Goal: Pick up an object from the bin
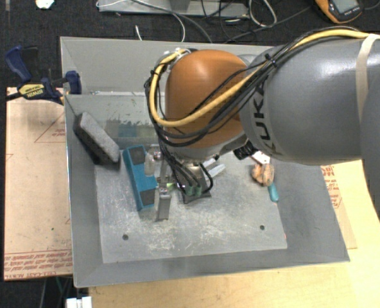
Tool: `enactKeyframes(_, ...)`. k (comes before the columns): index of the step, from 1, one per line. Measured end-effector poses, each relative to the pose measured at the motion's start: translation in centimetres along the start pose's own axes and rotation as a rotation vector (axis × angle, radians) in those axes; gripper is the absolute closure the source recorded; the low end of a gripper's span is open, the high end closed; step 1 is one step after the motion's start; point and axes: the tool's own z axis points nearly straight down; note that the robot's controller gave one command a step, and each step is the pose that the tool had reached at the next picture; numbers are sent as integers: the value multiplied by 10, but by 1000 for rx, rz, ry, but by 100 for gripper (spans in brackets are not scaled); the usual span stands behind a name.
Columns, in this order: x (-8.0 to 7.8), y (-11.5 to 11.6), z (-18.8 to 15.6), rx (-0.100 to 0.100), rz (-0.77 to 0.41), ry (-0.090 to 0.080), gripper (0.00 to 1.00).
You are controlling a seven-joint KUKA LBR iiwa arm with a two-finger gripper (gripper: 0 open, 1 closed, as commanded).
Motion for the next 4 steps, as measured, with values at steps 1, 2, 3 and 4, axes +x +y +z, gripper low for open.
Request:
enactKeyframes(1,-2,-1,-5,-2,4,-8,0)
enactKeyframes(2,-19,-45,49,-2,-75,-13,0)
enactKeyframes(3,-38,-45,107,-2,-121,-20,0)
enactKeyframes(4,-62,-94,131,-2,-192,-26,0)
